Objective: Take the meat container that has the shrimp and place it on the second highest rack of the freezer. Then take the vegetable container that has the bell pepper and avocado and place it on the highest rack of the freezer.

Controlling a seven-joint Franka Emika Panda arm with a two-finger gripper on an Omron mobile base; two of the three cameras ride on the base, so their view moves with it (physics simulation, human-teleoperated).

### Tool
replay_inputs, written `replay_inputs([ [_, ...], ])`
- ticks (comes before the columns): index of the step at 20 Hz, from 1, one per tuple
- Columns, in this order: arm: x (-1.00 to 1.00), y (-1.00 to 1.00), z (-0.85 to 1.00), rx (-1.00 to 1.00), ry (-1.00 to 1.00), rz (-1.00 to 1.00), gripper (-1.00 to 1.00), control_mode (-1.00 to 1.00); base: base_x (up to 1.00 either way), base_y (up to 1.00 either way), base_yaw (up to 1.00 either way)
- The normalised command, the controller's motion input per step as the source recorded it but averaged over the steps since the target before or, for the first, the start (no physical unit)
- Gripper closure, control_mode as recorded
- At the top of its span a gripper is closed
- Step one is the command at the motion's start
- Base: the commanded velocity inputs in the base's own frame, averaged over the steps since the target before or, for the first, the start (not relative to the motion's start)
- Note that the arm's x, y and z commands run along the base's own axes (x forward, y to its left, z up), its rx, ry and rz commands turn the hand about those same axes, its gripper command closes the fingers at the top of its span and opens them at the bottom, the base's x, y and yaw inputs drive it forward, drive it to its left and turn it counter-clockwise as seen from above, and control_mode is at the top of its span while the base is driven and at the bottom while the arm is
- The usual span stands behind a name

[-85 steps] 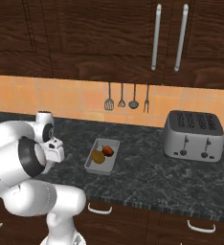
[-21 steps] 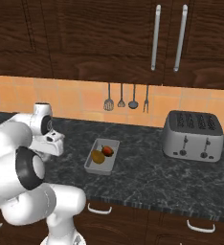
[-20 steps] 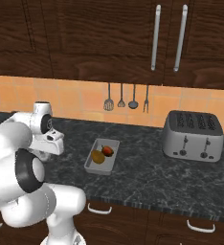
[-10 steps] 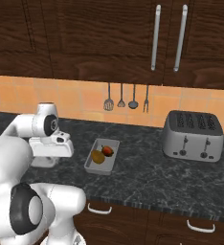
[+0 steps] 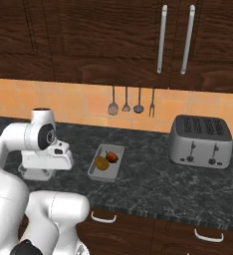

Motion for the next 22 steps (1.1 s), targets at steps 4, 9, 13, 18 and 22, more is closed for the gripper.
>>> replay_inputs([
  [4, -0.11, -0.44, 0.13, 0.14, -0.03, 0.0, 1.0, -1.0, 0.0, 0.0, 0.0],
  [9, 0.0, -0.57, 0.29, 0.16, 0.0, -0.03, 1.0, -1.0, 0.0, 0.0, 0.0],
  [13, 0.0, -0.62, 0.43, 0.12, 0.0, -0.03, 1.0, -1.0, 0.0, 0.0, 0.0],
  [18, -0.66, -0.47, 0.42, 0.07, 0.0, 0.0, 1.0, -1.0, 0.0, 0.0, 0.0],
  [22, -0.95, -0.11, 0.12, 0.02, -0.01, 0.0, 1.0, -1.0, 0.0, 0.0, 0.0],
])
